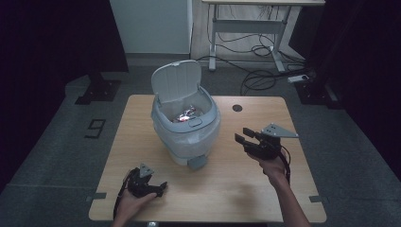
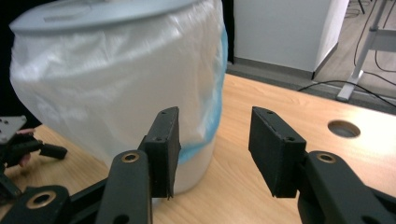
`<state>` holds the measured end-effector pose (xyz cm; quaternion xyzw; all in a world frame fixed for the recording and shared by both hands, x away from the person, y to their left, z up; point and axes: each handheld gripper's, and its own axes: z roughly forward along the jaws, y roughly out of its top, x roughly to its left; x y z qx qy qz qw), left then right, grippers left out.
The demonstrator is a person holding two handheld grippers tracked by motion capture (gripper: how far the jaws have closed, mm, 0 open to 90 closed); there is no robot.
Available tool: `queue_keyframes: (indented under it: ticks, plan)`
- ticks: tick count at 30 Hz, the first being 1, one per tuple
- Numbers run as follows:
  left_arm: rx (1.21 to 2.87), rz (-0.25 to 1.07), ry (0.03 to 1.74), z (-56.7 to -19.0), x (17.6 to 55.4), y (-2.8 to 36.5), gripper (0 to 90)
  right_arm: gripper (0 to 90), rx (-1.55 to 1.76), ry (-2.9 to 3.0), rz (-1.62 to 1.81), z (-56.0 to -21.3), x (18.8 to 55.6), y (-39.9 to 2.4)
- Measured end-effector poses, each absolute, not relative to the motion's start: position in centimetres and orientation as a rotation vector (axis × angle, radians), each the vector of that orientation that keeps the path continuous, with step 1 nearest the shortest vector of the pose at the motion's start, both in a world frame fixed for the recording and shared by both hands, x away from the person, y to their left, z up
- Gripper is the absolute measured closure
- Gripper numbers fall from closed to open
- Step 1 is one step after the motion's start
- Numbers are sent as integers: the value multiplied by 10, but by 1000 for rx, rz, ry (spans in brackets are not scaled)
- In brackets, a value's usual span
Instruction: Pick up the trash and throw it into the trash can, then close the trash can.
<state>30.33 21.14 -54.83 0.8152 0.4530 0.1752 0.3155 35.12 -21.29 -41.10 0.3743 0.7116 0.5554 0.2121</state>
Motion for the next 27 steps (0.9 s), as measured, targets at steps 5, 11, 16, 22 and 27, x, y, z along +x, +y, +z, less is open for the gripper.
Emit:
queue_keyframes:
  ticks: [5,11,16,22,27]
  plan:
    - [2146,463,1196,-548,303,211,46,532,1057,1978,1528,-426,344,-222]
    - [2143,467,1205,-548,303,211,47,532,1066,1985,1513,-438,340,-227]
    - [2138,467,1213,-548,302,210,50,531,1060,1988,1509,-442,335,-228]
    - [2121,473,1223,-543,302,211,95,529,1072,1997,1496,-456,325,-234]
    - [2059,506,1213,-528,299,213,139,524,1094,2013,1477,-471,319,-240]
